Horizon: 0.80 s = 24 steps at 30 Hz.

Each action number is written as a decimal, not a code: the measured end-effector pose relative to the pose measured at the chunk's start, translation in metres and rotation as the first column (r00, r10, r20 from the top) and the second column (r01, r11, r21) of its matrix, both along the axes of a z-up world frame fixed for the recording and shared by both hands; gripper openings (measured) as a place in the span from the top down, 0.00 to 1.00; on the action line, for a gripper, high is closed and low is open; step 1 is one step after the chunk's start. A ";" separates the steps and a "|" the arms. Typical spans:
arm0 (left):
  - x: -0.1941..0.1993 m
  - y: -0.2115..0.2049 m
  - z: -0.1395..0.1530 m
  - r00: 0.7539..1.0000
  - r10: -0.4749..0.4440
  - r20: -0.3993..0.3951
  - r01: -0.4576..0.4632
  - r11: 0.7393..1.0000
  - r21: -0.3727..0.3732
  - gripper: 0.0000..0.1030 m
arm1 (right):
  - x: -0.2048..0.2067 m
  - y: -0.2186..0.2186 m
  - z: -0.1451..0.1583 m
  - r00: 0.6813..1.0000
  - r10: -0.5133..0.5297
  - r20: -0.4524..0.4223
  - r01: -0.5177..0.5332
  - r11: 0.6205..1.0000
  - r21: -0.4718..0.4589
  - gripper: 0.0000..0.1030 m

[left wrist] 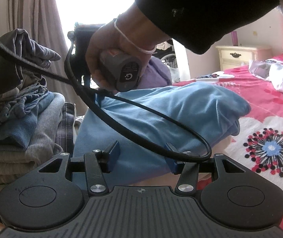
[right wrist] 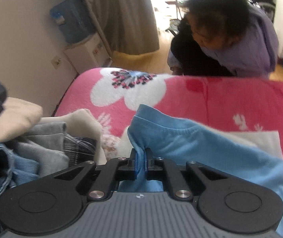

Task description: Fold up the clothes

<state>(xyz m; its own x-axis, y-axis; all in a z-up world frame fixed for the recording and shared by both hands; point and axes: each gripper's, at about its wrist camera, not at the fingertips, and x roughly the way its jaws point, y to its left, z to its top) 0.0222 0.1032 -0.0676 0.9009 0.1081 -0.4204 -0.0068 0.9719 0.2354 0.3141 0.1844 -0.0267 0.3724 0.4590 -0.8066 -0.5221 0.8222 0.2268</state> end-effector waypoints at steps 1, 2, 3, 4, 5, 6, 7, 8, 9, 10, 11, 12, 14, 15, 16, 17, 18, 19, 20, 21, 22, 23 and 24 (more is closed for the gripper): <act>0.000 0.000 0.000 1.000 0.001 -0.002 -0.001 1.000 -0.002 0.52 | -0.002 0.001 0.001 1.000 0.009 0.008 -0.009 1.000 0.006 0.93; 0.000 0.001 0.000 1.000 0.002 -0.003 -0.003 1.000 -0.004 0.52 | -0.003 0.003 0.003 1.000 0.014 0.014 -0.014 1.000 0.012 0.93; 0.000 0.001 0.001 1.000 0.004 -0.004 -0.004 1.000 -0.008 0.52 | -0.005 0.004 0.004 1.000 0.018 0.020 -0.018 1.000 0.019 0.93; -0.001 0.002 0.001 1.000 0.005 -0.006 -0.005 1.000 -0.012 0.52 | -0.006 0.006 0.004 0.999 0.023 0.024 -0.023 1.000 0.021 0.93; -0.001 0.004 0.001 1.000 0.006 -0.007 -0.007 1.000 -0.016 0.52 | -0.007 0.008 0.005 0.999 0.028 0.028 -0.028 0.999 0.021 0.93; -0.001 0.005 0.002 1.000 0.007 -0.008 -0.007 1.000 -0.020 0.52 | -0.008 0.010 0.005 0.999 0.033 0.032 -0.033 0.999 0.022 0.93; -0.001 0.006 0.002 1.000 0.008 -0.008 -0.008 1.000 -0.022 0.52 | -0.009 0.012 0.006 0.999 0.037 0.035 -0.038 0.999 0.023 0.93; -0.001 0.007 0.002 1.000 0.009 -0.009 -0.009 1.000 -0.023 0.52 | -0.010 0.014 0.006 0.998 0.042 0.039 -0.043 0.999 0.024 0.93; -0.001 0.008 0.002 1.000 0.009 -0.009 -0.010 1.000 -0.022 0.52 | -0.011 0.016 0.007 0.998 0.048 0.045 -0.049 0.999 0.023 0.93; 0.000 0.009 0.002 1.000 0.010 -0.009 -0.010 1.000 -0.021 0.52 | -0.012 0.017 0.007 0.997 0.053 0.050 -0.054 0.998 0.022 0.93; 0.000 0.011 0.002 1.000 0.010 -0.008 -0.011 1.000 -0.020 0.52 | -0.012 0.019 0.006 0.997 0.055 0.050 -0.056 0.998 0.025 0.93; 0.001 0.010 0.001 1.000 0.011 -0.008 -0.012 1.000 -0.019 0.52 | -0.012 0.020 0.006 0.997 0.055 0.049 -0.057 0.998 0.029 0.93; 0.001 0.010 0.001 1.000 0.012 -0.008 -0.012 1.000 -0.018 0.52 | -0.013 0.023 0.005 0.997 0.057 0.048 -0.058 0.998 0.034 0.93; 0.002 0.010 0.000 1.000 0.012 -0.007 -0.013 1.000 -0.016 0.52 | -0.013 0.024 0.004 0.997 0.057 0.048 -0.059 0.998 0.035 0.93; 0.002 0.010 0.000 1.000 0.013 -0.007 -0.013 1.000 -0.013 0.52 | -0.012 0.025 0.001 0.998 0.054 0.045 -0.056 0.998 0.037 0.93; 0.005 0.008 -0.001 1.000 0.012 -0.006 -0.012 1.000 -0.010 0.52 | -0.011 0.026 -0.001 0.998 0.050 0.041 -0.052 0.998 0.041 0.93; 0.007 0.006 -0.001 1.000 0.012 -0.006 -0.012 1.000 -0.006 0.52 | -0.011 0.026 -0.003 0.998 0.046 0.037 -0.047 0.998 0.044 0.93; 0.008 0.004 -0.002 1.000 0.012 -0.006 -0.012 1.000 -0.002 0.52 | -0.010 0.026 -0.007 0.999 0.042 0.034 -0.043 0.998 0.049 0.93; 0.009 0.004 -0.003 1.000 0.013 -0.006 -0.013 1.000 0.002 0.52 | -0.009 0.026 -0.011 0.999 0.040 0.030 -0.041 0.998 0.048 0.93; 0.009 0.003 -0.003 1.000 0.013 -0.006 -0.013 1.000 0.007 0.52 | -0.008 0.026 -0.016 0.999 0.038 0.026 -0.039 0.998 0.045 0.93; 0.010 0.002 -0.004 1.000 0.013 -0.006 -0.013 1.000 0.012 0.52 | -0.005 0.026 -0.024 0.999 0.039 0.004 -0.040 0.998 0.043 0.92; 0.010 0.001 -0.005 1.000 0.012 -0.007 -0.012 1.000 0.018 0.52 | -0.002 0.024 -0.032 0.999 0.034 -0.018 -0.033 0.998 0.050 0.90; 0.011 0.000 -0.005 1.000 0.010 -0.008 -0.010 1.000 0.023 0.52 | 0.001 0.022 -0.039 0.999 0.026 -0.038 -0.024 0.998 0.060 0.89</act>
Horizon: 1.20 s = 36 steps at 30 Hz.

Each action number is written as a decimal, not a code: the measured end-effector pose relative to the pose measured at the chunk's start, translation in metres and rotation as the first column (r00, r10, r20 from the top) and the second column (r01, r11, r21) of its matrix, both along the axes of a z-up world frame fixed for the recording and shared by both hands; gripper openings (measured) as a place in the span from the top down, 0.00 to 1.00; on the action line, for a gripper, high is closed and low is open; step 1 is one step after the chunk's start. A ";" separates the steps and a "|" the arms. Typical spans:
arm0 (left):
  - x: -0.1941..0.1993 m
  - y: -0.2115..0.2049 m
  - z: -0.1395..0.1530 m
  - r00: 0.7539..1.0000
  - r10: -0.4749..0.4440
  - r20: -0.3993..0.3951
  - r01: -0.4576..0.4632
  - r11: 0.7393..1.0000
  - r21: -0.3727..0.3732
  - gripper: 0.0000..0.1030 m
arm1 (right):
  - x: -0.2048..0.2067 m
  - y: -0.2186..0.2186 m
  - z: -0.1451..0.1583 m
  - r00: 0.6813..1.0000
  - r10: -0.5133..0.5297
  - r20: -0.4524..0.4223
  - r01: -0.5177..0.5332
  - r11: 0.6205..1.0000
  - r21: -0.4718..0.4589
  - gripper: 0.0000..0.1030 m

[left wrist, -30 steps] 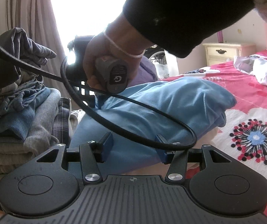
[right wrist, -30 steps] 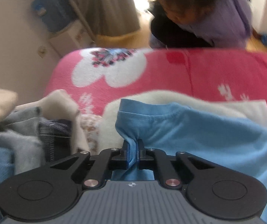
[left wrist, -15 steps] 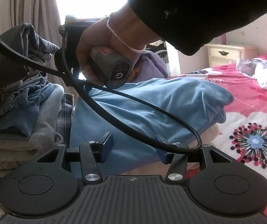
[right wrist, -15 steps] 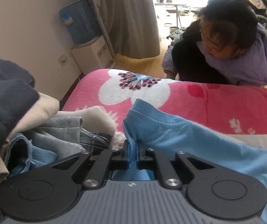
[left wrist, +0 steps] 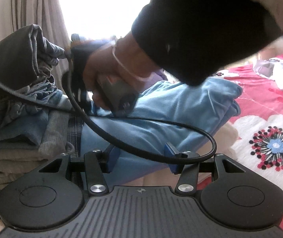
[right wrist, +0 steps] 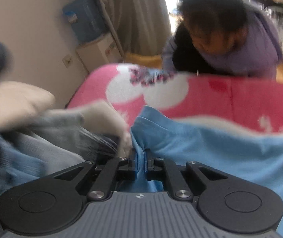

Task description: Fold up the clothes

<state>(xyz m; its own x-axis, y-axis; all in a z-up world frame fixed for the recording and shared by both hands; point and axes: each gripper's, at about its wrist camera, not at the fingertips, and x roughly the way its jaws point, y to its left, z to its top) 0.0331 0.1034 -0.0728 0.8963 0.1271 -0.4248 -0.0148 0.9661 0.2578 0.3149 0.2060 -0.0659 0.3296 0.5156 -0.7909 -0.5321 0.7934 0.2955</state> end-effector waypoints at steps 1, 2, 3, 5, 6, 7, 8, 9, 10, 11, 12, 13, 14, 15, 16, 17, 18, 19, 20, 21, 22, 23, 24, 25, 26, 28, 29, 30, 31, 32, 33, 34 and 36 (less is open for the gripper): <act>0.001 -0.001 -0.001 1.000 -0.001 -0.001 0.001 1.000 0.005 0.52 | 0.001 -0.003 -0.004 1.000 -0.002 -0.008 0.002 1.000 0.017 0.89; 0.001 -0.001 -0.002 1.000 -0.005 -0.001 0.005 1.000 0.009 0.52 | 0.002 -0.007 -0.003 1.000 0.005 -0.013 -0.004 0.999 0.033 0.87; 0.002 -0.002 -0.003 1.000 -0.009 0.000 0.009 1.000 0.013 0.52 | 0.003 -0.011 -0.001 1.000 0.013 -0.019 -0.012 0.999 0.048 0.78; 0.002 -0.004 -0.004 1.000 -0.010 -0.001 0.010 1.000 0.024 0.52 | 0.005 -0.024 0.013 1.000 0.013 -0.003 -0.012 0.998 0.064 0.57; 0.002 -0.006 -0.004 1.000 -0.010 -0.001 0.010 1.000 0.029 0.52 | 0.006 -0.031 0.022 1.000 0.011 0.007 -0.011 0.997 0.071 0.52; 0.003 -0.006 -0.005 1.000 -0.009 -0.002 0.009 1.000 0.029 0.52 | 0.008 -0.042 0.032 1.000 0.013 0.027 -0.016 0.996 0.090 0.52; 0.004 -0.007 -0.005 1.000 -0.007 -0.003 0.008 1.000 0.024 0.52 | 0.010 -0.055 0.045 0.999 0.013 0.049 -0.018 0.994 0.108 0.51; 0.006 -0.007 -0.006 1.000 -0.007 -0.004 0.007 1.000 0.019 0.52 | 0.013 -0.068 0.058 0.998 0.003 0.069 -0.010 0.994 0.113 0.51; 0.007 -0.007 -0.006 1.000 -0.008 -0.005 0.008 1.000 0.019 0.52 | 0.014 -0.083 0.069 0.996 -0.002 0.085 -0.008 0.993 0.114 0.51; 0.008 -0.008 -0.007 1.000 -0.010 -0.005 0.010 1.000 0.020 0.52 | 0.015 -0.097 0.079 0.995 -0.003 0.101 -0.008 0.993 0.116 0.51; 0.007 -0.006 -0.007 1.000 -0.012 -0.005 0.012 1.000 0.019 0.52 | 0.016 -0.112 0.089 0.993 -0.005 0.116 -0.009 0.993 0.117 0.52; 0.006 -0.005 -0.007 1.000 -0.013 -0.006 0.014 1.000 0.022 0.52 | 0.016 -0.124 0.093 0.993 0.008 0.119 -0.021 0.994 0.107 0.54; 0.005 -0.004 -0.008 1.000 -0.015 -0.006 0.015 1.000 0.024 0.52 | 0.017 -0.134 0.096 0.993 0.026 0.118 -0.037 0.995 0.092 0.59; 0.004 -0.003 -0.009 1.000 -0.016 -0.006 0.016 0.999 0.029 0.52 | 0.016 -0.140 0.093 0.993 0.056 0.101 -0.063 0.996 0.067 0.66; 0.003 -0.002 -0.010 1.000 -0.016 -0.006 0.017 0.999 0.034 0.52 | 0.015 -0.145 0.088 0.993 0.089 0.077 -0.092 0.995 0.039 0.68; 0.003 -0.003 -0.011 1.000 -0.017 -0.007 0.017 0.999 0.039 0.52 | 0.014 -0.147 0.078 0.991 0.119 0.061 -0.119 0.993 -0.004 0.71; 0.004 -0.003 -0.012 1.000 -0.017 -0.008 0.017 0.999 0.044 0.52 | 0.013 -0.148 0.067 0.988 0.147 0.046 -0.144 0.988 -0.053 0.76; 0.004 -0.004 -0.013 1.000 -0.017 -0.009 0.018 0.999 0.049 0.52 | 0.011 -0.149 0.055 0.987 0.152 0.059 -0.144 0.982 -0.125 0.77; 0.003 -0.003 -0.014 1.000 -0.018 -0.011 0.019 0.998 0.056 0.52 | 0.014 -0.153 0.045 0.990 0.117 0.078 -0.104 0.982 -0.158 0.83; 0.001 -0.003 -0.014 1.000 -0.018 -0.011 0.019 0.998 0.062 0.52 | 0.019 -0.159 0.037 0.993 0.070 0.097 -0.053 0.984 -0.173 0.90; 0.001 -0.002 -0.014 1.000 -0.017 -0.012 0.018 0.997 0.068 0.52 | 0.024 -0.165 0.028 0.993 0.024 0.116 -0.002 0.982 -0.187 0.90; 0.000 -0.002 -0.014 1.000 -0.017 -0.012 0.018 0.997 0.074 0.51 | 0.026 -0.172 0.029 0.987 -0.031 0.157 0.060 0.981 -0.183 0.90; -0.001 -0.002 -0.014 1.000 -0.016 -0.013 0.017 0.997 0.080 0.51 | 0.028 -0.179 0.032 0.975 -0.090 0.203 0.125 0.978 -0.170 0.89; -0.001 -0.002 -0.015 1.000 -0.015 -0.014 0.017 0.996 0.084 0.51 | 0.029 -0.186 0.036 0.957 -0.148 0.249 0.190 0.970 -0.153 0.88; -0.001 -0.002 -0.015 1.000 -0.015 -0.015 0.016 0.996 0.086 0.51 | 0.029 -0.195 0.043 0.943 -0.189 0.273 0.230 0.965 -0.127 0.85; -0.001 -0.002 -0.017 1.000 -0.015 -0.016 0.016 0.996 0.091 0.51 | 0.024 -0.216 0.059 0.925 -0.240 0.296 0.266 0.962 -0.053 0.85; -0.001 -0.002 -0.016 1.000 -0.016 -0.015 0.017 0.996 0.093 0.51 | 0.017 -0.227 0.070 0.926 -0.228 0.303 0.240 0.971 -0.005 0.85; -0.001 -0.002 -0.016 1.000 -0.016 -0.014 0.018 0.995 0.095 0.51 | 0.006 -0.236 0.081 0.926 -0.200 0.321 0.201 0.979 0.030 0.85; -0.001 -0.002 -0.015 1.000 -0.017 -0.013 0.018 0.995 0.098 0.51 | -0.008 -0.245 0.092 0.921 -0.170 0.350 0.161 0.985 0.055 0.85; -0.001 -0.002 -0.015 1.000 -0.018 -0.012 0.019 0.995 0.102 0.51 | -0.024 -0.256 0.102 0.915 -0.144 0.376 0.123 0.989 0.079 0.85; -0.001 -0.003 -0.016 1.000 -0.020 -0.011 0.021 0.994 0.107 0.51 | -0.041 -0.268 0.111 0.908 -0.119 0.401 0.084 0.991 0.103 0.85; -0.001 -0.004 -0.016 1.000 -0.021 -0.011 0.022 0.993 0.113 0.51 | -0.057 -0.280 0.121 0.900 -0.108 0.423 0.058 0.990 0.128 0.85; -0.005 -0.006 -0.016 1.000 -0.022 -0.011 0.024 0.993 0.118 0.51 | -0.084 -0.308 0.136 0.877 -0.107 0.468 0.038 0.987 0.156 0.85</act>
<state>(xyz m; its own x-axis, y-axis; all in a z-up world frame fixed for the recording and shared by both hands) 0.0285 0.0973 -0.0888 0.8956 0.1565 -0.4165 0.0101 0.9288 0.3705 0.2305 -0.1025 0.0700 0.6873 0.5674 -0.4536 -0.5781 0.8053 0.1314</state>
